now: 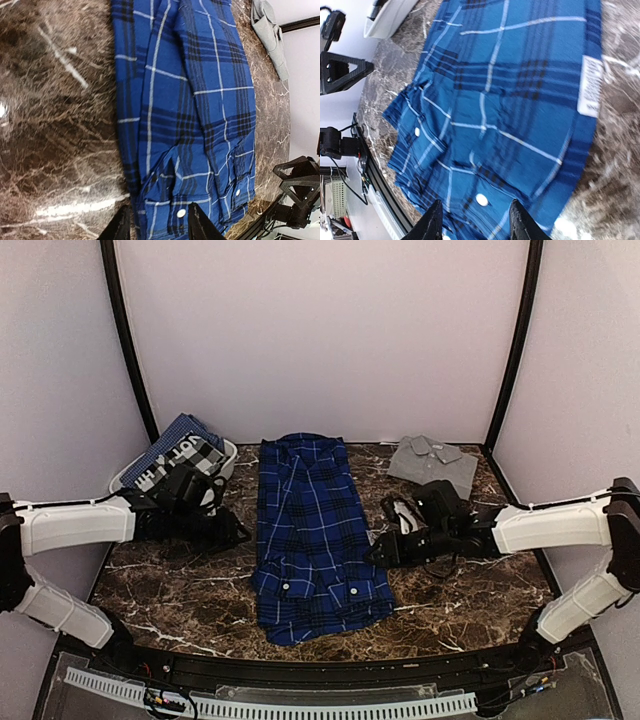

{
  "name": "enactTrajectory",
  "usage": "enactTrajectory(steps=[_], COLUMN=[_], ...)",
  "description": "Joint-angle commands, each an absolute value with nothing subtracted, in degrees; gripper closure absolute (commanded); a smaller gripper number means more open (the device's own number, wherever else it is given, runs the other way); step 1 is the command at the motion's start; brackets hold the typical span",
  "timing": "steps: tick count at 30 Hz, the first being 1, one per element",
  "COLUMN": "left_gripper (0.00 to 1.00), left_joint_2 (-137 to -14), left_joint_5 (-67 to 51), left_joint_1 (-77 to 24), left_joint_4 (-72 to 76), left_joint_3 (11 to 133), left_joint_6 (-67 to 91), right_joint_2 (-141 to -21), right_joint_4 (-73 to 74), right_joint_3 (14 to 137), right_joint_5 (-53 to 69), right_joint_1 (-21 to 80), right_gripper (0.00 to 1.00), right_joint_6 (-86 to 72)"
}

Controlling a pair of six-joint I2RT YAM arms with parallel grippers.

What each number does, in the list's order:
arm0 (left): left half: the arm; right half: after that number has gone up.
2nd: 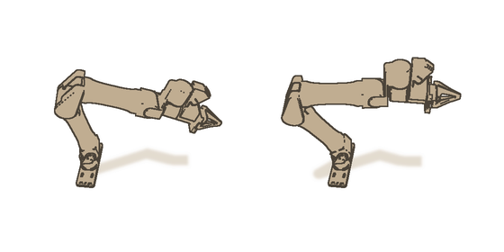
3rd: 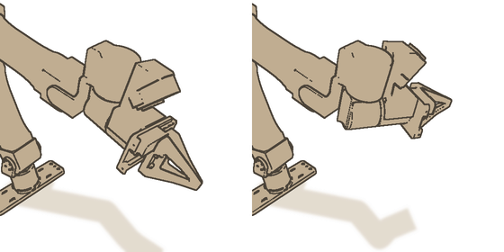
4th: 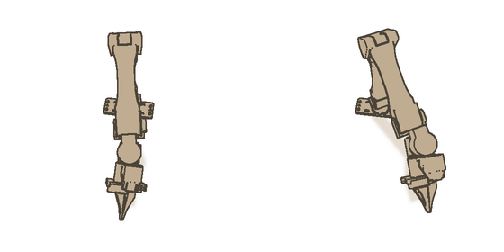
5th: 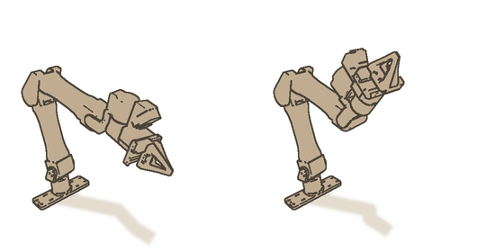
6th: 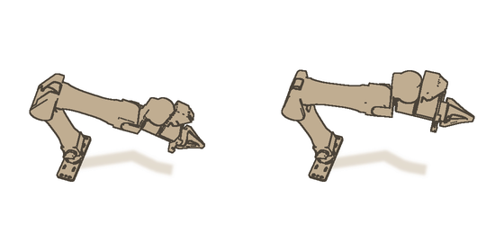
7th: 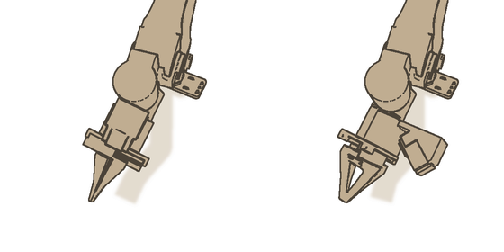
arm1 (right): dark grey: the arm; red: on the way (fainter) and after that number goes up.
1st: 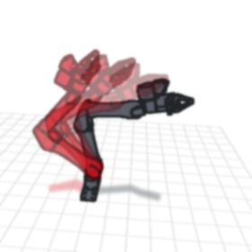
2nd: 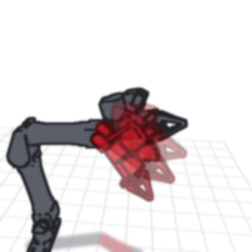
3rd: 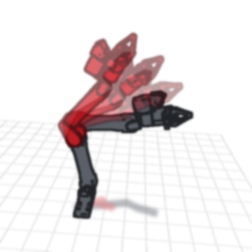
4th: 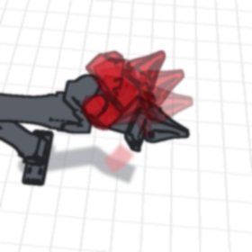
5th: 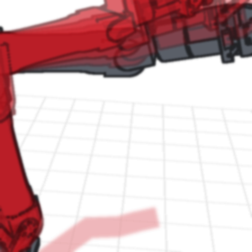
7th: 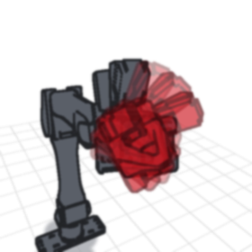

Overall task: Fold and stack the long sleeve shirts
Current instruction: Pick up the rectangle-folded shirt from the center of the board.

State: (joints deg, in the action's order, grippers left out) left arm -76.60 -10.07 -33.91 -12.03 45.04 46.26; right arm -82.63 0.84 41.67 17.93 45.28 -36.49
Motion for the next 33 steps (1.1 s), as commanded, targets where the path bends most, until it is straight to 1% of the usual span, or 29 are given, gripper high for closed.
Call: enactTrajectory(steps=[1, 6, 16, 20, 24, 33], left_gripper=[0.62, 0.62, 0.62, 0.62, 0.62, 0.62], left_joint_2=[-72.32, -69.50, -69.17, -69.44, -70.53, -73.49], left_joint_5=[-10.18, -13.31, -13.51, -13.62, -12.90, -9.77], left_joint_1=[-33.75, -34.26, -38.81, -40.47, -42.01, -42.79], left_joint_4=[-9.63, -5.93, -1.72, 1.91, 2.84, -1.57], left_joint_3=[39.00, 33.33, 28.12, 26.06, 26.69, 28.87], left_joint_6=[50.68, 52.32, 56.89, 59.98, 60.35, 59.46], right_joint_2=[-78.75, -76.36, -73.31, -73.98, -76.27, -80.55], right_joint_4=[2.30, 1.88, 1.73, -0.52, -4.28, -8.56], right_joint_3=[38.19, 33.70, 28.66, 27.51, 27.39, 26.95], right_joint_5=[16.24, 17.20, 20.09, 22.18, 23.59, 22.58], right_joint_1=[43.67, 41.11, 38.94, 38.89, 39.39, 39.88], right_gripper=[0.56, 0.53, 0.38, 0.35, 0.33, 0.34], right_joint_6=[-36.52, -36.31, -36.65, -37.08, -37.82, -38.68])
